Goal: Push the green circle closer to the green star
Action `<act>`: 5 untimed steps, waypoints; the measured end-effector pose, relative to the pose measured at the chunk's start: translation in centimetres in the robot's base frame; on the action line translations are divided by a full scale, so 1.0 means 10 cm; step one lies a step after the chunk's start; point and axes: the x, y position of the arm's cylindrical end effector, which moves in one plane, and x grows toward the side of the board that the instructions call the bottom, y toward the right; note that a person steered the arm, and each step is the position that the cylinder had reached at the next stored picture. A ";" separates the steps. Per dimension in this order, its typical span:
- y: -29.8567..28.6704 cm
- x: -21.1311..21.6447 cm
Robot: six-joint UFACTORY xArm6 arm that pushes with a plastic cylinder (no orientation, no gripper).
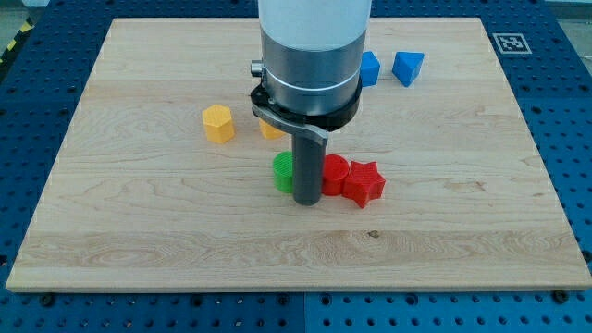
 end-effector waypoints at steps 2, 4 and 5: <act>0.41 -0.05; 0.10 -0.15; -0.23 -0.19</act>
